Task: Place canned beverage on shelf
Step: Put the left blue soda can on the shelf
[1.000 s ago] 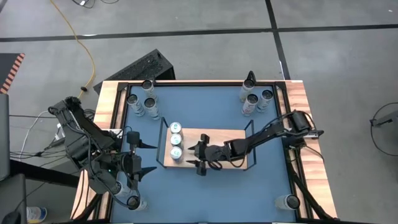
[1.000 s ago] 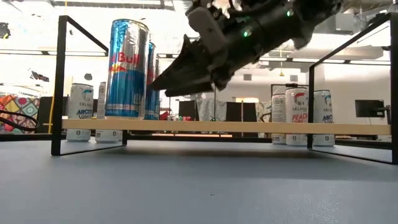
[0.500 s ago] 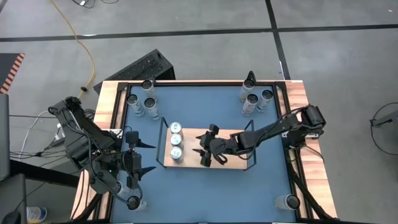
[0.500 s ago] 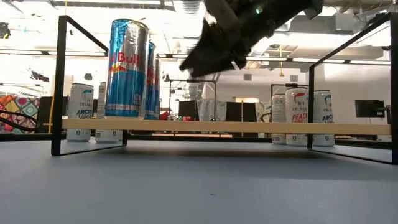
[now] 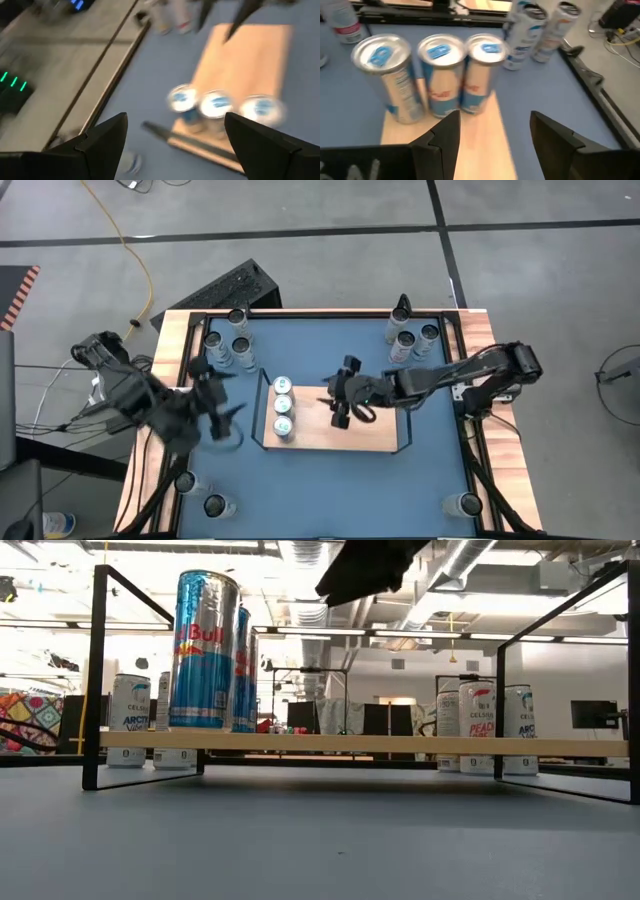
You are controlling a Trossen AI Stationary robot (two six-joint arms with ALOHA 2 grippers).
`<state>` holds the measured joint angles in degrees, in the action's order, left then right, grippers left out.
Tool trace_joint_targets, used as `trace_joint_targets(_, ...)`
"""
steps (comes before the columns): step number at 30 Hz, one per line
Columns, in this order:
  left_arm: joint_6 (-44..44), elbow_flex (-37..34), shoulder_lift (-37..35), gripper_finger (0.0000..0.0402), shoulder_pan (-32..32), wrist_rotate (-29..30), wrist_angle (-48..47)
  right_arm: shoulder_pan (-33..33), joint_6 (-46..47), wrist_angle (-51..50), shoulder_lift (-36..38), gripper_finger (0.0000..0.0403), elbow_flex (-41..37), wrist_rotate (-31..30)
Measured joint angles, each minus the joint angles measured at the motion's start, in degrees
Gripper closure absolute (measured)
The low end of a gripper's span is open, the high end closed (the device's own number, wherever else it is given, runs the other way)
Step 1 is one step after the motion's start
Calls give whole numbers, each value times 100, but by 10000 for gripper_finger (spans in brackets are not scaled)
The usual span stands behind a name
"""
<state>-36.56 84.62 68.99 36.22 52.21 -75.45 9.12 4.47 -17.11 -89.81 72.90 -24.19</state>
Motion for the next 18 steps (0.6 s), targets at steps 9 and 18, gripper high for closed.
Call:
trace_joint_targets(9,-142,-368,-423,81,-1828,532,-725,57,0,-693,484,184,195,-15)
trace_joint_targets(18,347,-1784,-2450,81,-3334,-108,511,47,2,-1026,524,184,195,3)
